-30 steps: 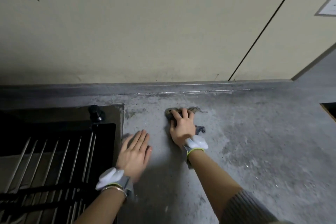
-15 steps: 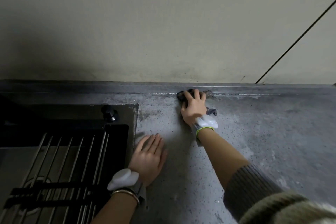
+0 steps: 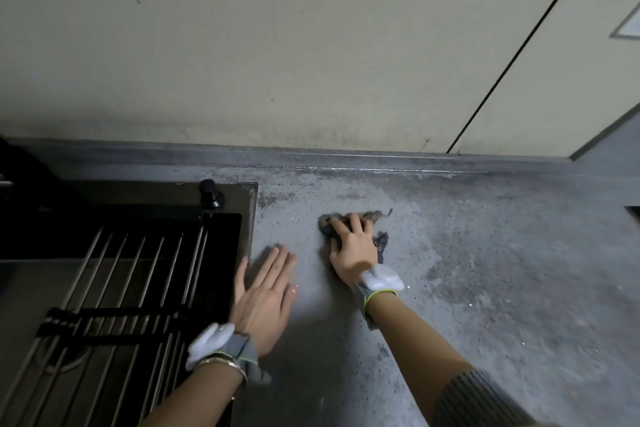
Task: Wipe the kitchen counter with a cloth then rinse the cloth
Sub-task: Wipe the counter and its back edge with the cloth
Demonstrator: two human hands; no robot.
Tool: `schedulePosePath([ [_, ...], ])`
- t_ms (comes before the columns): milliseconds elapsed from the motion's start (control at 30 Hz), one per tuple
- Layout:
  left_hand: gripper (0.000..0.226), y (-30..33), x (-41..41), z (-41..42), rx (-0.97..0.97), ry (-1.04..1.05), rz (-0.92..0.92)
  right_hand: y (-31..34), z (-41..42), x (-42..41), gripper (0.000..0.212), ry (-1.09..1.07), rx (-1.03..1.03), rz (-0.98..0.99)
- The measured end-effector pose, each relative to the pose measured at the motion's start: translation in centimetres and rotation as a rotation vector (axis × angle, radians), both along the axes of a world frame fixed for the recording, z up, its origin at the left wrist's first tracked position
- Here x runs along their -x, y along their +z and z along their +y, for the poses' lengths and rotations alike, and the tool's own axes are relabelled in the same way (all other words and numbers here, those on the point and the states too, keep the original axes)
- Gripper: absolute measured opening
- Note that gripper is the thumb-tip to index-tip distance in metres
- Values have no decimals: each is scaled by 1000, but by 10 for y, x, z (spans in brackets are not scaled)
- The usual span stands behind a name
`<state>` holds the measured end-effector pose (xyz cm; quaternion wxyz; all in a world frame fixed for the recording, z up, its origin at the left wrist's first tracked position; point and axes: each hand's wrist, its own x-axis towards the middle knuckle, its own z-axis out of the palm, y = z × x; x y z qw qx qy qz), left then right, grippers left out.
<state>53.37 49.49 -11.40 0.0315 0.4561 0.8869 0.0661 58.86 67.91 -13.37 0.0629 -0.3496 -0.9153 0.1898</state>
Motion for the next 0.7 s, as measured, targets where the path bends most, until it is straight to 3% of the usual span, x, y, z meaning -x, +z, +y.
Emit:
schedulePosePath([
  [167, 70, 7, -46, -58, 50, -83, -100, 2, -52, -50, 41, -9, 13, 4],
  [333, 71, 11, -84, -111, 26, -175, -149, 3, -105, -104, 42, -48, 27, -18],
  [600, 68, 14, -136, -192, 40, -315, -175, 7, -198, -183, 39, -100, 11, 32],
  [700, 53, 12, -144, -210, 69, -378, -146, 7, -221, -201, 39, -130, 4, 27],
])
